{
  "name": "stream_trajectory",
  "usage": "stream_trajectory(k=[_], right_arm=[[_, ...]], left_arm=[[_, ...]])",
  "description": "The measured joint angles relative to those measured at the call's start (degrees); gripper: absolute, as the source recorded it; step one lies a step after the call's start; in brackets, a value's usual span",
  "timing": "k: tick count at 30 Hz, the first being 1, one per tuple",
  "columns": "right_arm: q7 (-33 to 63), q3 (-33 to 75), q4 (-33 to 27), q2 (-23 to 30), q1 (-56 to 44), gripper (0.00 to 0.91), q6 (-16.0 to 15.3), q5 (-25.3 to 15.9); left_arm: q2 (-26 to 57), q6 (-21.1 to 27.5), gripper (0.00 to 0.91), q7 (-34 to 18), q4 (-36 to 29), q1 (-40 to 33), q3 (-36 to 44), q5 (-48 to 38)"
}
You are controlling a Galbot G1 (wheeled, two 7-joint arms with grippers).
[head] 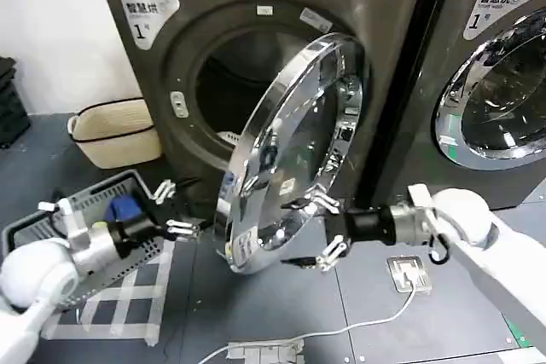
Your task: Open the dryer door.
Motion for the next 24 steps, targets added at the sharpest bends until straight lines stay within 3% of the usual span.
stream_trajectory(k=[11,17,24], right_arm=[[5.39,28.79,2.37,4.66,-23.5,0.907,0.92,-0.4],[11.13,46.51,4.45,12.48,-38.77,0.907,4.59,-2.42],[18.63,60.77,5.59,24.76,-49.85,0.907,9.99,-10.06]], left_arm=[[-1.67,-0.19,0.907,0.13,0.72,-8.1,9.91,-0.02],[-2.83,-0.84,0.907,-0.01,1.96,-13.05,14.64,0.28],[-4.59,-1.86,0.907,-0.45,3.07,-18.89,20.71,1.92]])
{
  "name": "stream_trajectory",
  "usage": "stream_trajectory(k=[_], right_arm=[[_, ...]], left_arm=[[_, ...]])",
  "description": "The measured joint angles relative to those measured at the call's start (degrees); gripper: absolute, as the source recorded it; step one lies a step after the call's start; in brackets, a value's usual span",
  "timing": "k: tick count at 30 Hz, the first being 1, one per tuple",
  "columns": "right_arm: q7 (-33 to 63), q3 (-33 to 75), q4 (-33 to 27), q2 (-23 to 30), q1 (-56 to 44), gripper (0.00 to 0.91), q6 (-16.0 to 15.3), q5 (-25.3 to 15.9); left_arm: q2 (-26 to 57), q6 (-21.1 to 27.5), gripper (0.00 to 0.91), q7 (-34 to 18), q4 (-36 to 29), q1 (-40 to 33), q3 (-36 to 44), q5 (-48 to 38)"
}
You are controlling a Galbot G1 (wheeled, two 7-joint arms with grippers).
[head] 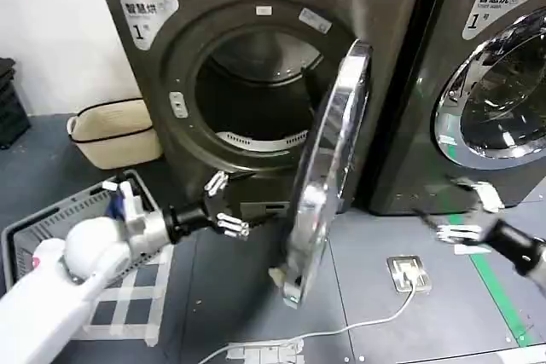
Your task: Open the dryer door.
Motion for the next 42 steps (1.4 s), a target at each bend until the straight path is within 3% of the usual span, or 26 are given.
stream_trajectory(k=[10,17,24,30,42], right_arm=[[15.07,12.01,-0.22,17.48,-4.65,0.907,0.78,-6.21],[26.31,19.4,-2.14,25.75,-6.2,0.907,1.23,-11.71],[35.94,23.91,-3.76,32.2,-6.81,0.907,-1.21,-15.04],[44.14,26.97,-5.2,33.28,-5.77,0.907,-3.35,-15.67],[55.43,34.78,-10.34,33.27,-2.92,0.907,-3.47,-21.0]], left_arm=[[-5.0,-0.6,0.907,-3.96,3.02,-8.69,11.41,2.61],[-9.74,-0.42,0.907,-5.39,6.54,-14.76,18.75,4.17],[-15.11,-0.48,0.907,-6.82,10.97,-19.85,24.26,4.95],[-19.37,-1.36,0.907,-7.92,14.73,-23.79,28.3,5.28],[-27.61,-3.23,0.907,-8.75,23.57,-29.2,33.87,7.52]])
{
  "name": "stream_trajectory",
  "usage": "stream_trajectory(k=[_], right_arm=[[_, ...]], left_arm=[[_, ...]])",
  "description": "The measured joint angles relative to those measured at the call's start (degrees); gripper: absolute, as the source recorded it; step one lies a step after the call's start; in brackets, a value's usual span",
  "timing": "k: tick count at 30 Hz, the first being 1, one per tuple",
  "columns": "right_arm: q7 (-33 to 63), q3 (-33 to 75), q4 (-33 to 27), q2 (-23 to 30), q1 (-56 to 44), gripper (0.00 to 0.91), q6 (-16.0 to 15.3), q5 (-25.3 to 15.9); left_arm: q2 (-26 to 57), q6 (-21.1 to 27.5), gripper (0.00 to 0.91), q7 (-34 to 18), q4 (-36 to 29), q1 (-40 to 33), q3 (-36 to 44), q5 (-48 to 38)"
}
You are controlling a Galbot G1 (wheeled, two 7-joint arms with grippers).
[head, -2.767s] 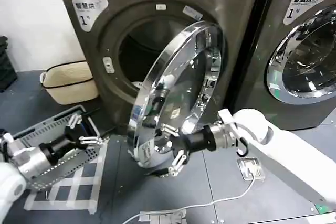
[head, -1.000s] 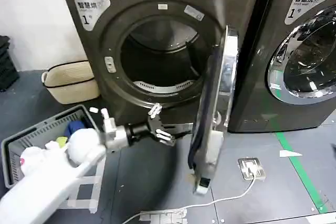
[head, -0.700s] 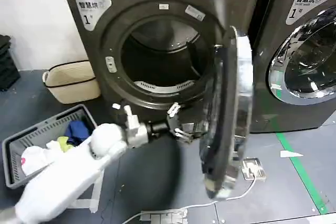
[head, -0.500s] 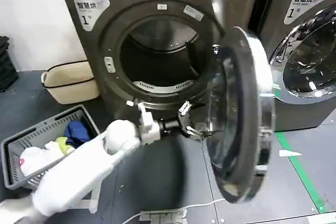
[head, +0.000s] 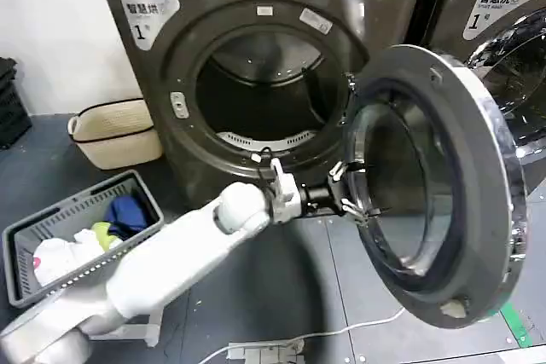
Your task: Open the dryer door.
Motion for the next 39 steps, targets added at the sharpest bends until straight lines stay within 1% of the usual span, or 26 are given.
stream_trajectory(k=[7,13,16,23,26,39], right_arm=[[0.1,4.48,-1.49,-0.01,0.36,0.907,0.45,-0.35],[0.09,6.87,-2.27,-0.02,0.9,0.907,0.63,-1.33],[0.13,7.43,-2.37,-0.02,1.26,0.907,0.64,-1.47],[-0.01,8.15,-2.71,-0.02,1.34,0.907,1.13,-1.61],[-0.07,8.15,-2.74,-0.02,1.47,0.907,1.15,-1.78],[-0.55,7.75,-2.59,-0.02,1.76,0.907,1.11,-1.81]], left_arm=[[-5.19,-0.11,0.907,-0.14,4.8,-2.33,2.06,0.0],[-9.33,1.05,0.907,-2.04,8.86,-4.22,2.65,-0.73],[-11.35,1.78,0.907,-3.26,10.56,-4.89,2.68,-0.83],[-14.68,3.2,0.907,-7.9,13.46,-5.6,2.51,-1.71],[-15.41,3.47,0.907,-8.86,14.17,-5.69,2.25,-2.84],[-15.39,3.49,0.907,-8.07,13.63,-5.79,2.18,-3.24]])
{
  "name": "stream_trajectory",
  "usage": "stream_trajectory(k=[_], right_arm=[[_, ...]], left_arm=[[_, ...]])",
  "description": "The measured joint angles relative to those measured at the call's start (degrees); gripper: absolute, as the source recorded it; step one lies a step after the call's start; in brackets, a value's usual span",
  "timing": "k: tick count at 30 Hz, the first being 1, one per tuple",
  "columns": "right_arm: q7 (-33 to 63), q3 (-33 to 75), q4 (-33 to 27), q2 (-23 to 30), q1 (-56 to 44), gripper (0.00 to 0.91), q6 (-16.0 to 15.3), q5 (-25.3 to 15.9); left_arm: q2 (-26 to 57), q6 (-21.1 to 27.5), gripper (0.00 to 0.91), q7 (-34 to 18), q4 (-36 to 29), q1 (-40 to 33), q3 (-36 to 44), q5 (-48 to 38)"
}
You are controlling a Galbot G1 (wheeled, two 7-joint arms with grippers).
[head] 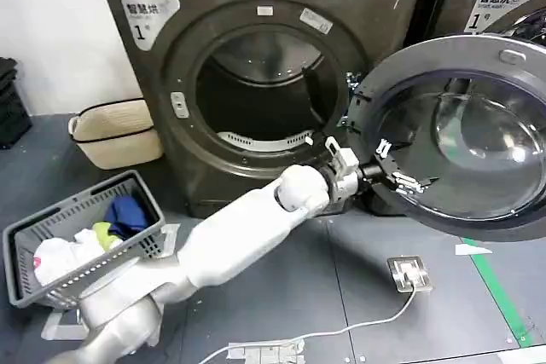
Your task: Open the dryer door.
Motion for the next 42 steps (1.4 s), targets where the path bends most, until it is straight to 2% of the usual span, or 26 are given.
stream_trajectory(k=[9,14,23,29,35,42], right_arm=[[-0.39,-0.12,-0.17,0.0,0.13,0.907,-0.41,0.0],[-0.86,-0.04,0.89,0.0,0.6,0.907,-1.32,-0.5],[-1.1,-1.38,1.21,0.0,0.62,0.907,-1.39,-1.12],[-1.79,-1.88,0.22,0.0,0.64,0.907,-2.15,-1.37],[-1.95,-3.13,-0.05,-0.01,1.01,0.907,-2.34,-1.97],[-3.12,-4.07,0.29,0.0,1.45,0.907,-3.98,-1.77]], left_arm=[[1.16,0.55,0.907,0.7,-1.37,0.23,0.04,0.07],[3.22,4.56,0.907,0.83,-4.42,1.37,0.2,-1.19],[13.55,13.04,0.907,-1.37,-18.44,4.6,-1.77,-4.15],[21.51,18.12,0.907,-5.54,-28.06,8.41,-4.58,-5.64],[30.03,23.67,0.907,-8.71,-36.14,14.85,-11.1,-10.15],[39.76,30.24,0.907,-11.65,-42.54,26.63,-26.89,-16.73]])
